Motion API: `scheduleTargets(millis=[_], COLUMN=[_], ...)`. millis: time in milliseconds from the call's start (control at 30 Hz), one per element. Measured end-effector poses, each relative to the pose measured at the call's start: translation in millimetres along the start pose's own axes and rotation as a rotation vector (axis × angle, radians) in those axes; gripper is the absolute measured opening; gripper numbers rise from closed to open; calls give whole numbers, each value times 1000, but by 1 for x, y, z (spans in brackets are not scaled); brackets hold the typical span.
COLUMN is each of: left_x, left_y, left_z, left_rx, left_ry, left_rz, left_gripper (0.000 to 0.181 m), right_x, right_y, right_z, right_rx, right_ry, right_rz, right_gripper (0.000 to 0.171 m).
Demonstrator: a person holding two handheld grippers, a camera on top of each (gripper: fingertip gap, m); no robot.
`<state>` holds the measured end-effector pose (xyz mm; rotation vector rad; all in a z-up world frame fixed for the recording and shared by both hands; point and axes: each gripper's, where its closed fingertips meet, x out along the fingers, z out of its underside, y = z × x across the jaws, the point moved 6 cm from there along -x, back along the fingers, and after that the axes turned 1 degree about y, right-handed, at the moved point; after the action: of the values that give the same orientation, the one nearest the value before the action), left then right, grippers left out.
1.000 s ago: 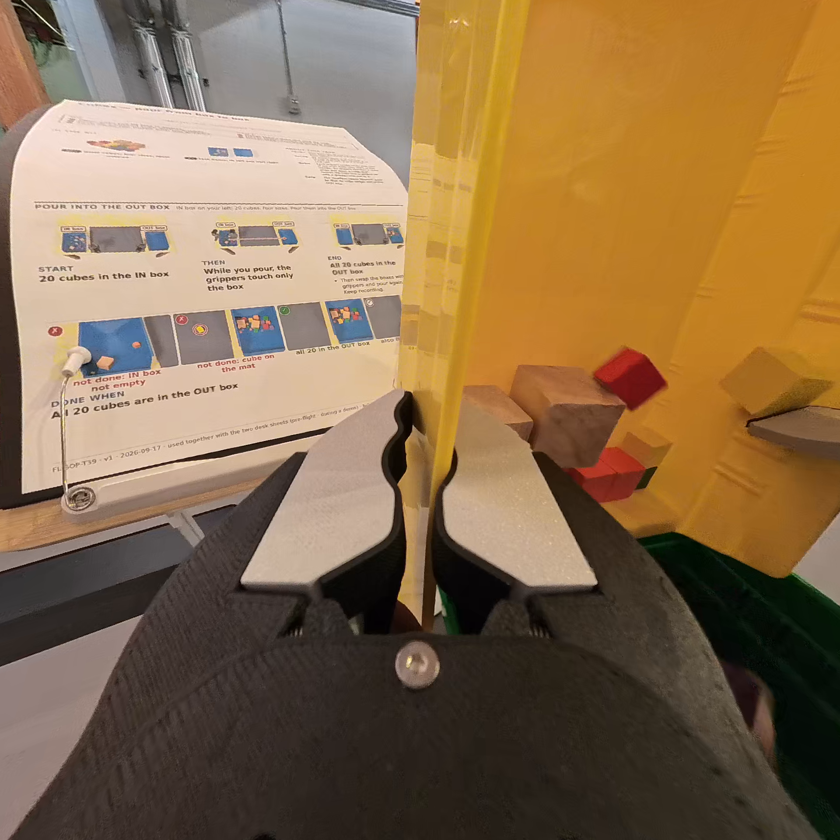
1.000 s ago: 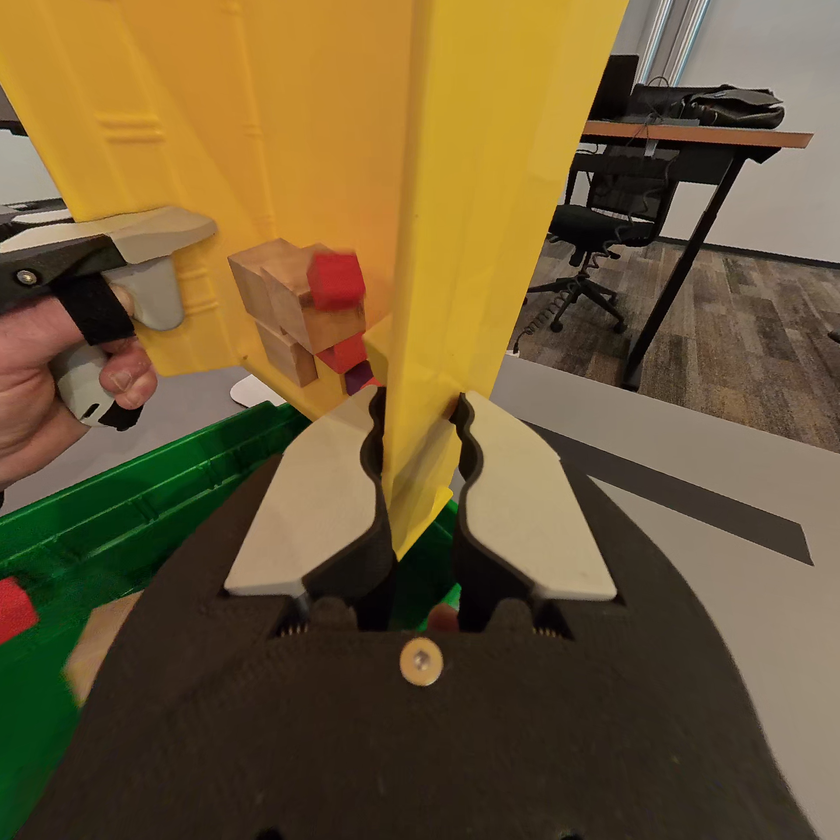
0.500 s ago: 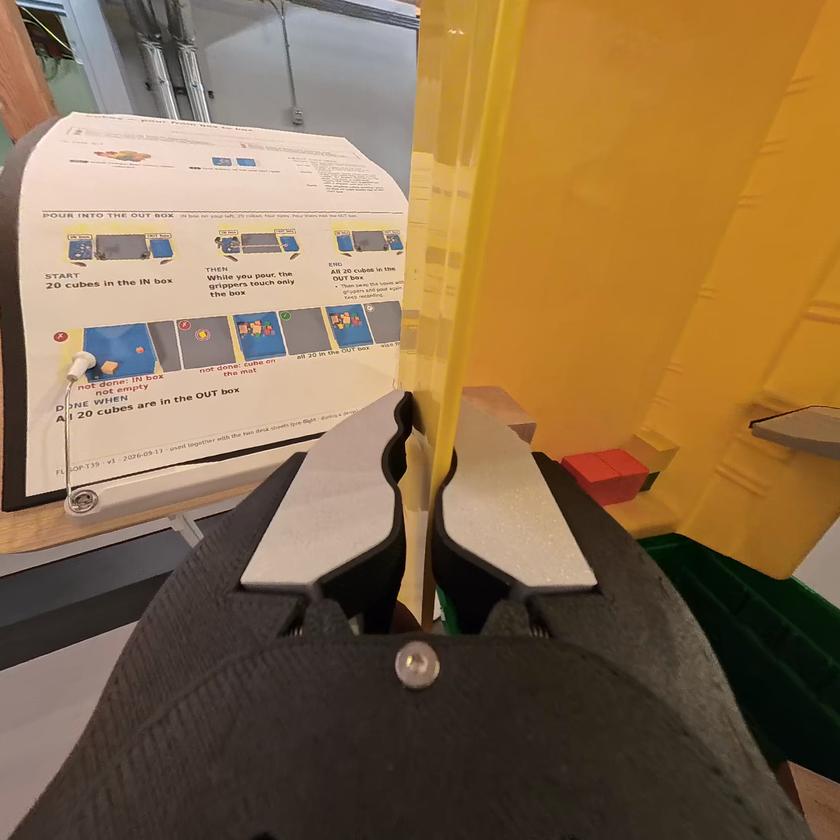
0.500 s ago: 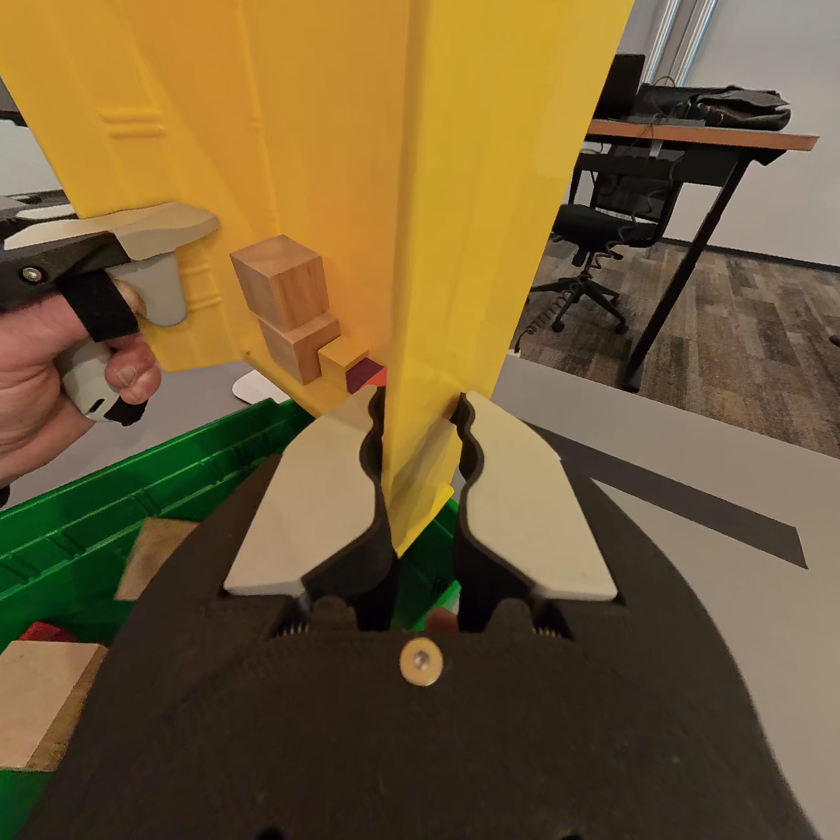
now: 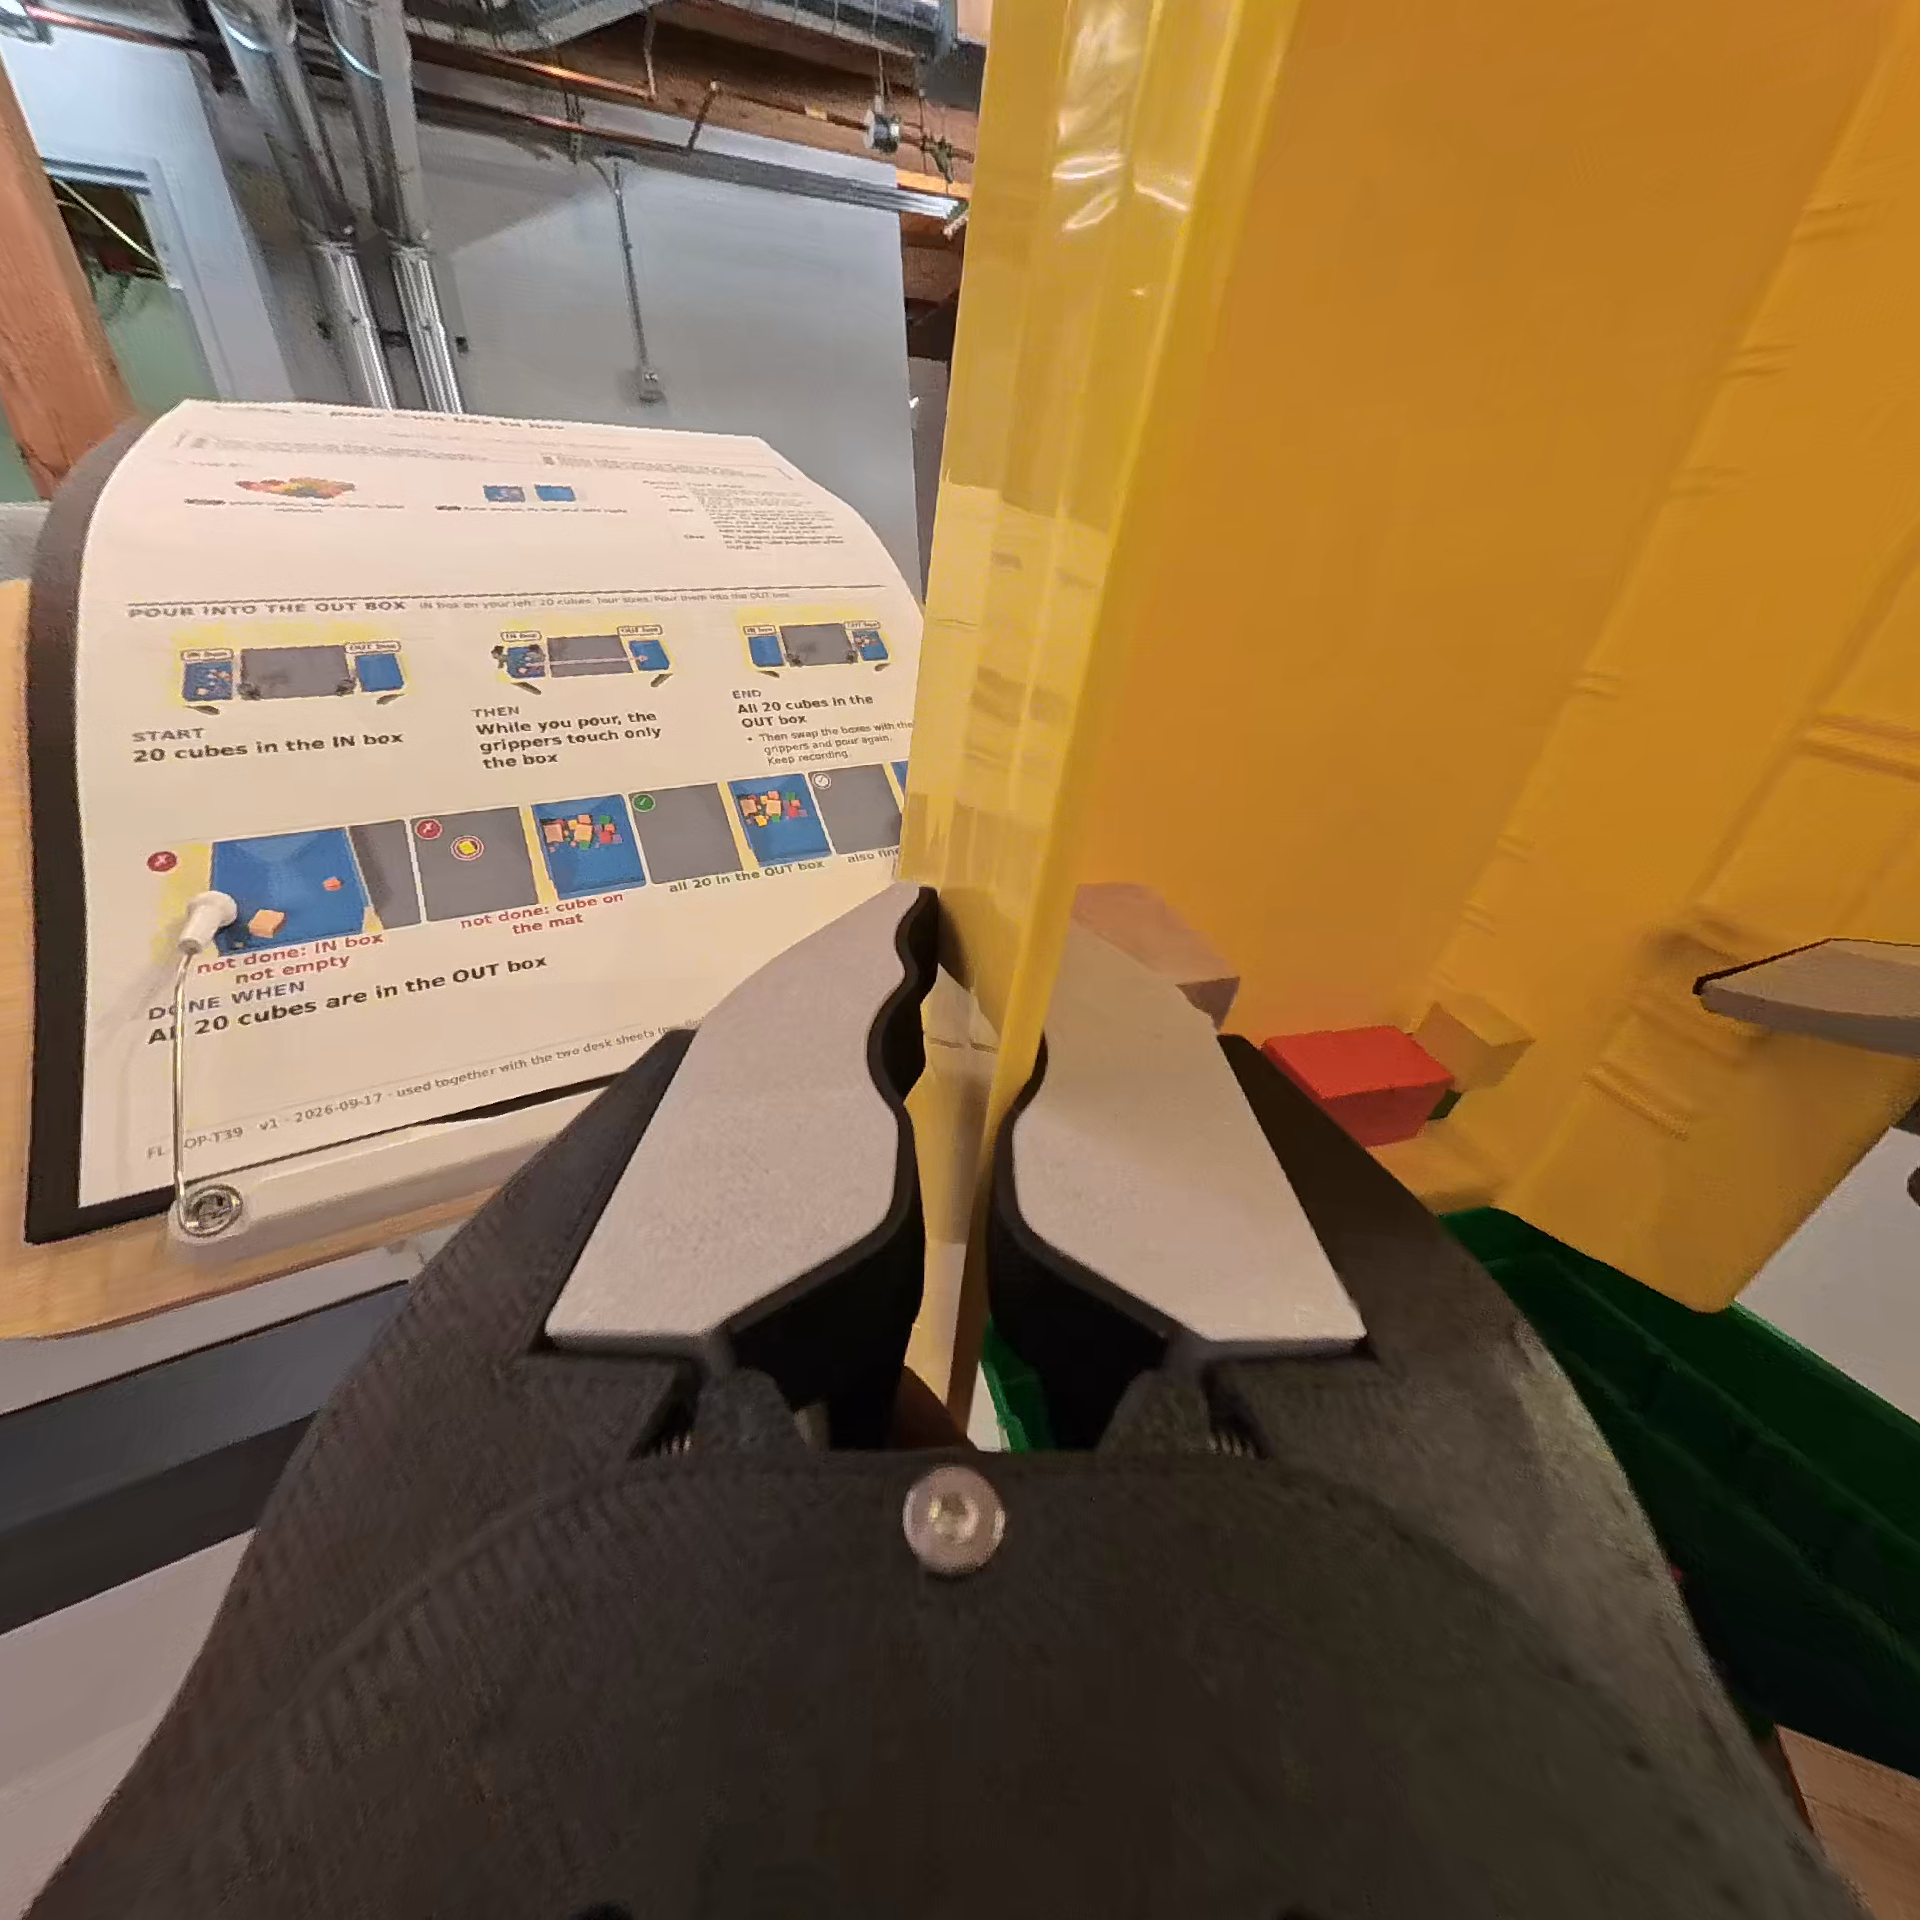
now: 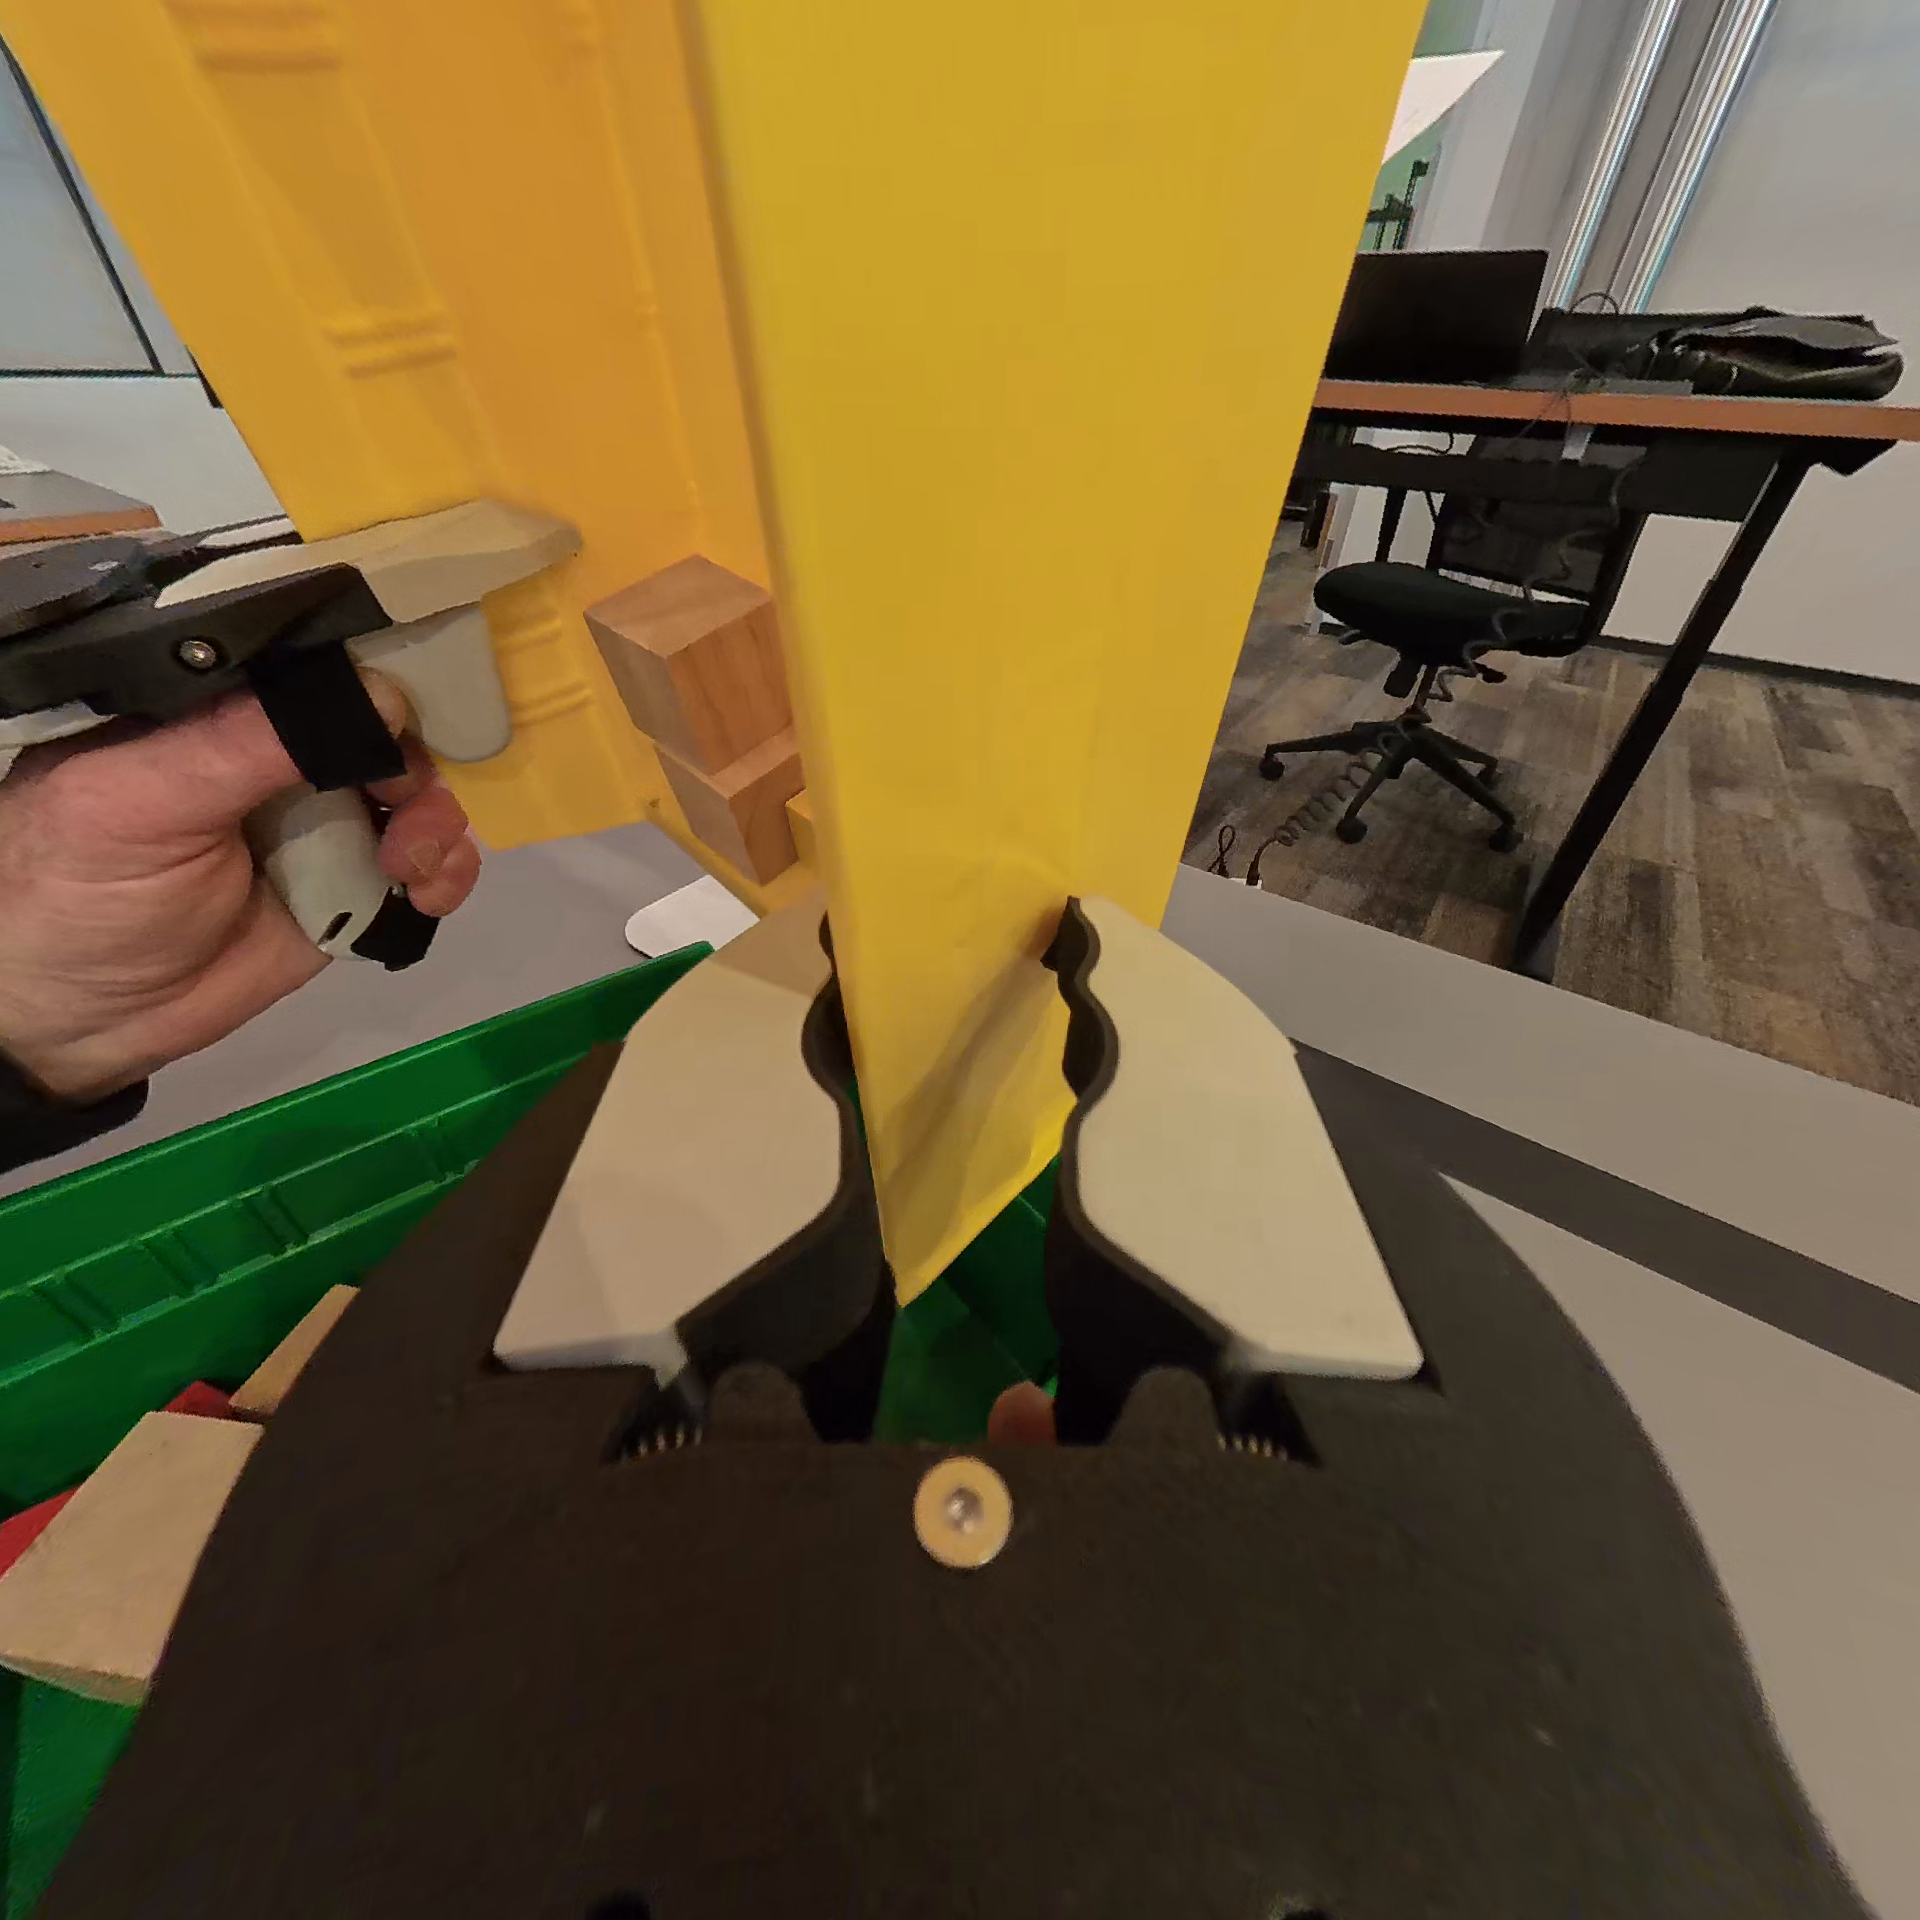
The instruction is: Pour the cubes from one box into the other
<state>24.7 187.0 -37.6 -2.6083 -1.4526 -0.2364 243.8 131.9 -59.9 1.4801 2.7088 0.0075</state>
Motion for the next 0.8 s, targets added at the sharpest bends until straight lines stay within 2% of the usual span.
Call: scheduleTargets(millis=[500, 800], left_x=[-3, -19], left_y=[1, -15], left_z=[-7, -37], left_rx=[-5, 13], left_ry=[36, 2], left_rz=[33, -6], left_gripper=[9, 7], right_x=[-4, -2], right_y=[-5, -30], right_z=[-3, -40], right_rx=[-79, -151], right_ry=[-2, -33], right_rz=[13, 17], right_gripper=[33, 29])
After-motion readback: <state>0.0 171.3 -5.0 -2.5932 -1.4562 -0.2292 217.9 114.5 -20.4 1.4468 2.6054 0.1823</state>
